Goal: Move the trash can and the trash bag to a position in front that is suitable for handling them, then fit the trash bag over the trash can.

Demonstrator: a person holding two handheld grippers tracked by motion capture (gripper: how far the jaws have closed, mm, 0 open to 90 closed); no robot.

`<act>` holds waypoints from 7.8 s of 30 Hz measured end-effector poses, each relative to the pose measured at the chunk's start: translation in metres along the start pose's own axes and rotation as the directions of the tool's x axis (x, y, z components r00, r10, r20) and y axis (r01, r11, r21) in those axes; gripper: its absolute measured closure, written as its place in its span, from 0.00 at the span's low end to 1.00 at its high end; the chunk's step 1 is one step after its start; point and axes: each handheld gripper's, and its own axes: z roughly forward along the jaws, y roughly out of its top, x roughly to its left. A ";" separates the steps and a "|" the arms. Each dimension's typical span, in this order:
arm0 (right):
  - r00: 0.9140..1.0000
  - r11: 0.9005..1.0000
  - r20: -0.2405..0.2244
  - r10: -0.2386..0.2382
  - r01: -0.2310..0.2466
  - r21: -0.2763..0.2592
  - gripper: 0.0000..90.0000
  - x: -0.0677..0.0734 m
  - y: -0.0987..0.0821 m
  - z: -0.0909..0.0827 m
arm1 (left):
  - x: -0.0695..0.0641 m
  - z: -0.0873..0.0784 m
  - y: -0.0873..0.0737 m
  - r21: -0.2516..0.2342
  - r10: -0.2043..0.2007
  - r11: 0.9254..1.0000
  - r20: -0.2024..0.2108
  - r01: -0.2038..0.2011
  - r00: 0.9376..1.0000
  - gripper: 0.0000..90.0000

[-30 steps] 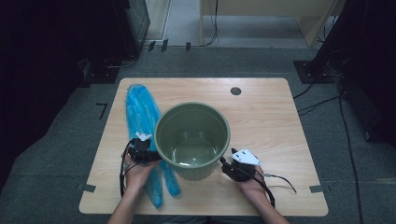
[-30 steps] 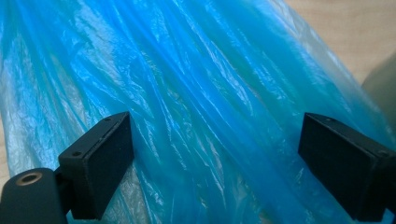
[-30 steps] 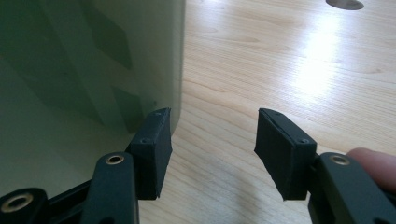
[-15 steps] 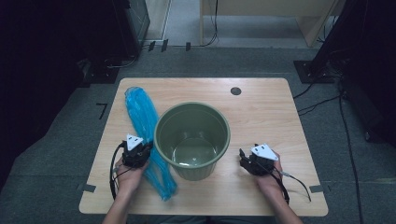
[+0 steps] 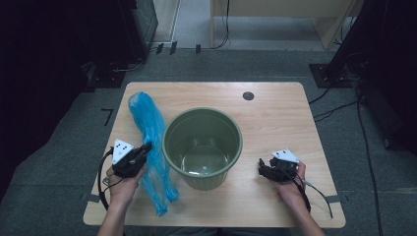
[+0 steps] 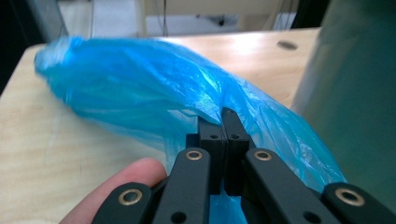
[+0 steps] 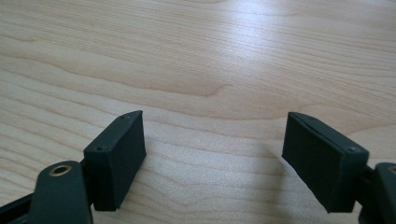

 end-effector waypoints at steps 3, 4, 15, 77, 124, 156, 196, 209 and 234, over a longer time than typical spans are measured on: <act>1.000 1.000 -0.005 0.009 -0.009 0.004 0.23 0.000 0.000 0.000 | -0.003 -0.008 0.007 -0.022 0.015 1.000 0.013 -0.015 1.000 1.00; 1.000 1.000 -0.007 0.011 -0.011 0.004 0.23 -0.001 0.000 0.001 | -0.003 -0.011 0.010 -0.031 0.020 0.999 0.016 -0.019 1.000 1.00; 0.998 0.998 -0.020 0.063 -0.063 0.029 0.18 -0.005 0.002 0.003 | -0.021 -0.041 0.040 -0.168 0.018 0.986 0.058 -0.008 0.998 1.00; 0.998 0.957 0.022 0.059 -0.050 -0.287 0.46 0.003 0.032 -0.035 | -0.101 -0.131 0.166 -0.384 0.251 0.923 0.560 -0.021 0.789 1.00; 0.975 0.951 -0.154 -0.160 0.110 -0.290 0.34 0.055 0.002 -0.034 | -0.107 -0.105 0.156 -0.294 0.207 0.955 0.602 -0.027 0.772 0.75; 0.988 0.877 -0.028 -0.149 0.118 -0.466 0.35 0.051 0.045 -0.101 | -0.098 -0.045 0.109 -0.243 0.105 0.970 0.464 0.012 0.880 0.77; 0.946 0.748 -0.222 -0.235 0.031 -0.663 1.00 0.113 0.095 -0.182 | -0.085 -0.056 0.101 -0.263 0.084 0.963 0.491 0.056 0.867 0.77; 0.975 0.747 -0.182 -0.129 -0.025 -0.664 1.00 0.080 0.097 -0.179 | -0.069 -0.061 0.094 -0.252 0.094 0.967 0.473 0.032 0.876 0.91; 0.890 0.760 -0.260 -0.375 0.135 -0.635 0.84 0.154 0.072 -0.201 | -0.096 -0.057 0.093 -0.296 0.069 0.952 0.447 0.074 0.892 0.93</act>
